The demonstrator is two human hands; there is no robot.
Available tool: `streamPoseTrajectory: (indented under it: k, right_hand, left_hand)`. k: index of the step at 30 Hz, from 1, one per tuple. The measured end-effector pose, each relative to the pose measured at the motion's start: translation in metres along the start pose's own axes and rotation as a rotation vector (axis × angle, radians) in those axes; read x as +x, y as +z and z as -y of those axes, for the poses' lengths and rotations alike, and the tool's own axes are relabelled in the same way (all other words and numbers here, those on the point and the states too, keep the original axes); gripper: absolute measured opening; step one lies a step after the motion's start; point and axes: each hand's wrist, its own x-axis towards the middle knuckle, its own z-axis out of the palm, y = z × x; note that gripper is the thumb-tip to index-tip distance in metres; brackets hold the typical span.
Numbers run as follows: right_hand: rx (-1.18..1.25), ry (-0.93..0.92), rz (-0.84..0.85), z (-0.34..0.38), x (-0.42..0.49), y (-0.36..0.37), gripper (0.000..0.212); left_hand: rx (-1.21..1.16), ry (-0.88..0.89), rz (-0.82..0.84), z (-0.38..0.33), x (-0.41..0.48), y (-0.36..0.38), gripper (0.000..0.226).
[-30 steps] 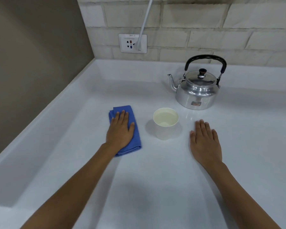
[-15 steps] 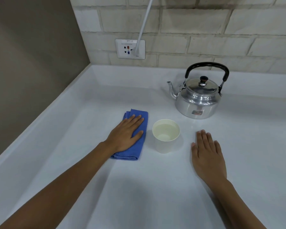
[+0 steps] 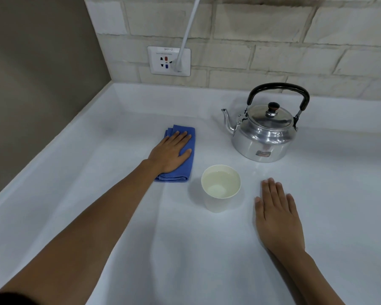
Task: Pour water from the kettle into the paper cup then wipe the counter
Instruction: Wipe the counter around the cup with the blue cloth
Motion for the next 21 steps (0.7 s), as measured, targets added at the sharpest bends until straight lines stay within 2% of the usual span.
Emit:
streamPoseTrajectory:
  k: [14, 21]
  right_hand:
    - [-0.008, 0.001, 0.017, 0.003, -0.001, -0.001, 0.060]
    - [0.000, 0.007, 0.013, 0.003, -0.001, -0.003, 0.054]
  left_hand:
    - [0.024, 0.001, 0.071, 0.014, 0.045, -0.003, 0.057]
    - [0.110, -0.033, 0.183, 0.012, 0.049, -0.013, 0.059]
